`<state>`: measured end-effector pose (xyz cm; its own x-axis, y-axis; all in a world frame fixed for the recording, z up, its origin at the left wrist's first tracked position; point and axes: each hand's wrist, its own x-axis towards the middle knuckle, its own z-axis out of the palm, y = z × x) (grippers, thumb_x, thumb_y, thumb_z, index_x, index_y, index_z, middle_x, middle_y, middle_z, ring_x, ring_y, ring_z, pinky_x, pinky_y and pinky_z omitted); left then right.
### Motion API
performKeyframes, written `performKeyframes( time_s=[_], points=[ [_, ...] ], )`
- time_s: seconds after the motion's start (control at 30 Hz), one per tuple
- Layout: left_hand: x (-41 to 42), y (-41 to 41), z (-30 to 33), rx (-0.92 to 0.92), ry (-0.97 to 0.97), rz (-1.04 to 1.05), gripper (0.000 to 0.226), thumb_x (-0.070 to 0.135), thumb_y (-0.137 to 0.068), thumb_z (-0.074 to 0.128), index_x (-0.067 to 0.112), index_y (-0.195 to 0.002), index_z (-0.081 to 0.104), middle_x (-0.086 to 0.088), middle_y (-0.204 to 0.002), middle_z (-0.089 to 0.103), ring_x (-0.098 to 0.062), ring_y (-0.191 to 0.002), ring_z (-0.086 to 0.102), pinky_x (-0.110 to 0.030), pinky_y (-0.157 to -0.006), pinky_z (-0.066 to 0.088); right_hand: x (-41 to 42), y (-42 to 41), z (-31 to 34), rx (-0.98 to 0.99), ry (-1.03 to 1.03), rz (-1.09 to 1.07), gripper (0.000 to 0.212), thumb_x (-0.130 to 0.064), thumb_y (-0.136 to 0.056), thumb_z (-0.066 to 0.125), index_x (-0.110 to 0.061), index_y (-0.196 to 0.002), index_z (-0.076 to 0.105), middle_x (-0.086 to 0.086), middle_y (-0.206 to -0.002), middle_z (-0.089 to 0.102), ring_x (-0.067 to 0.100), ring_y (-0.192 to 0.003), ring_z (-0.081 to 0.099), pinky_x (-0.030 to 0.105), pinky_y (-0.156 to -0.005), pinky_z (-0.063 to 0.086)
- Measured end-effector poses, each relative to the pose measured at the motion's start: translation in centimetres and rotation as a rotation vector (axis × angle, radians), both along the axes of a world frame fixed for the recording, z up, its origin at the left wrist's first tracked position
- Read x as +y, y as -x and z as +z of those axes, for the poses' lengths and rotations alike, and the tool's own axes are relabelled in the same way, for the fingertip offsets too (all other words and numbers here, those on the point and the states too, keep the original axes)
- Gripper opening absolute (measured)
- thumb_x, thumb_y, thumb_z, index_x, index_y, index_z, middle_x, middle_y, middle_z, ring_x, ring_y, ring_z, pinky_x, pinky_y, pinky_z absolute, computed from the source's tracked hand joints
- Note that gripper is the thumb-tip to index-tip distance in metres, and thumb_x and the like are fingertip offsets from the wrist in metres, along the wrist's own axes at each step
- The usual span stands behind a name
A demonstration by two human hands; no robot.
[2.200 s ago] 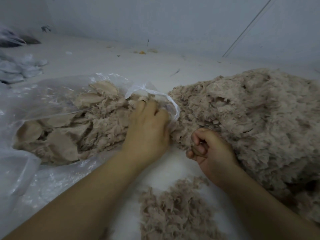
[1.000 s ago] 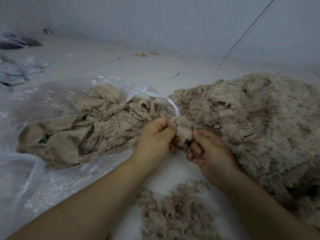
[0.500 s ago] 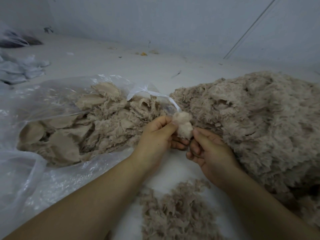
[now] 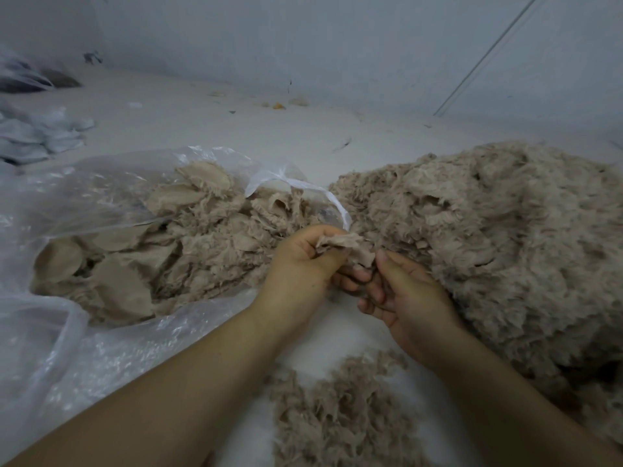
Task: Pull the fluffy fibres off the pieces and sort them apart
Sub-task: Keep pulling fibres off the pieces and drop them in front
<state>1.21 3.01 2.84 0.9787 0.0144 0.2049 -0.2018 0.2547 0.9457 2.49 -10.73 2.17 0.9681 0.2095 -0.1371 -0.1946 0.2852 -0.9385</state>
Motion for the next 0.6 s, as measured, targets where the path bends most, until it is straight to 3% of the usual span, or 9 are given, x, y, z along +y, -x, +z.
performKeyframes(
  time_s=[0.13, 0.37, 0.6],
  points=[
    [0.09, -0.14, 0.00, 0.036, 0.046, 0.021, 0.014, -0.003, -0.098, 0.047, 0.000, -0.092, 0.060, -0.024, -0.074, 0.066, -0.029, -0.061, 0.066, -0.032, -0.054, 0.055, 0.11, 0.01, -0.03, -0.016, 0.022, -0.008, 0.035, -0.020, -0.103, 0.042, -0.011, -0.070, 0.050, -0.002, -0.048, 0.038, 0.006, -0.043, 0.042, 0.020, -0.051, 0.050],
    [0.22, -0.20, -0.09, 0.065, 0.166, 0.040, 0.012, -0.002, -0.098, 0.047, 0.001, -0.093, 0.057, -0.020, -0.066, 0.065, -0.028, -0.053, 0.062, -0.030, -0.049, 0.052, 0.12, -0.09, -0.46, -0.033, 0.036, -0.022, 0.026, -0.018, -0.102, 0.044, -0.010, -0.079, 0.052, -0.003, -0.049, 0.036, 0.003, -0.043, 0.040, 0.020, -0.052, 0.050],
    [0.21, -0.59, -0.01, 0.146, 0.217, 0.056, 0.022, 0.000, -0.099, 0.045, 0.011, -0.082, 0.054, -0.003, -0.061, 0.048, -0.016, -0.050, 0.039, -0.025, -0.045, 0.034, 0.23, -0.06, -0.28, -0.013, 0.018, -0.075, 0.023, -0.015, -0.102, 0.045, -0.009, -0.082, 0.053, -0.003, -0.050, 0.034, 0.010, -0.050, 0.034, 0.021, -0.051, 0.050]
  ],
)
